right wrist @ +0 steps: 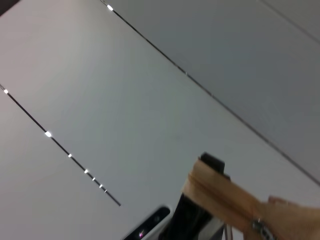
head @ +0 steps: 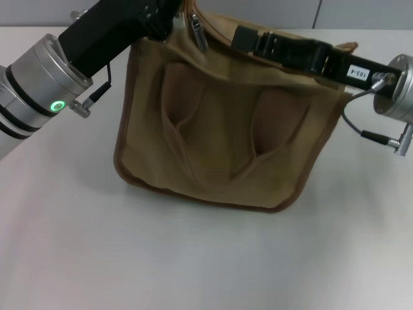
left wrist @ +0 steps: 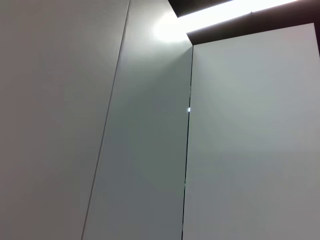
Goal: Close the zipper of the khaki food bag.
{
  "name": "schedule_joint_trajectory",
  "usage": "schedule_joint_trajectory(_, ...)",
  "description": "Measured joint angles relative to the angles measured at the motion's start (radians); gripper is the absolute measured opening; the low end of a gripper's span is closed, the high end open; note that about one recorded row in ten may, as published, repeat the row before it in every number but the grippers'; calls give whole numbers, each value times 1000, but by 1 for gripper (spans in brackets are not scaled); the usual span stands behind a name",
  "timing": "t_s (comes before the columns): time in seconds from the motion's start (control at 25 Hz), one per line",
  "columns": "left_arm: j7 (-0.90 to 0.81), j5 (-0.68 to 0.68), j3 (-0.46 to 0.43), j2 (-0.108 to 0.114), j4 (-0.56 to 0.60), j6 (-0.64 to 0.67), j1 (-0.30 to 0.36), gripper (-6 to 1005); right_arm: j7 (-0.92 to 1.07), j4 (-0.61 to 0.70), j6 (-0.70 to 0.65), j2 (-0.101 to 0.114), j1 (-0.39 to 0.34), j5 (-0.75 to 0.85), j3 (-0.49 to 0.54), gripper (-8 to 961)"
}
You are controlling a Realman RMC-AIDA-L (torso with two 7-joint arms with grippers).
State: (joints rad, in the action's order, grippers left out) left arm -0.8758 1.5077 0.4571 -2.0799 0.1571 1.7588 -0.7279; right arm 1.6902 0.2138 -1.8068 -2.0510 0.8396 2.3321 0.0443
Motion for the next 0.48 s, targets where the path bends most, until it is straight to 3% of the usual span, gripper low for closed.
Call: schedule_joint_trajectory(0.48,-6,7,15,0,-2,6,-21,23,176,5,28,-13,-7,1,-29,415)
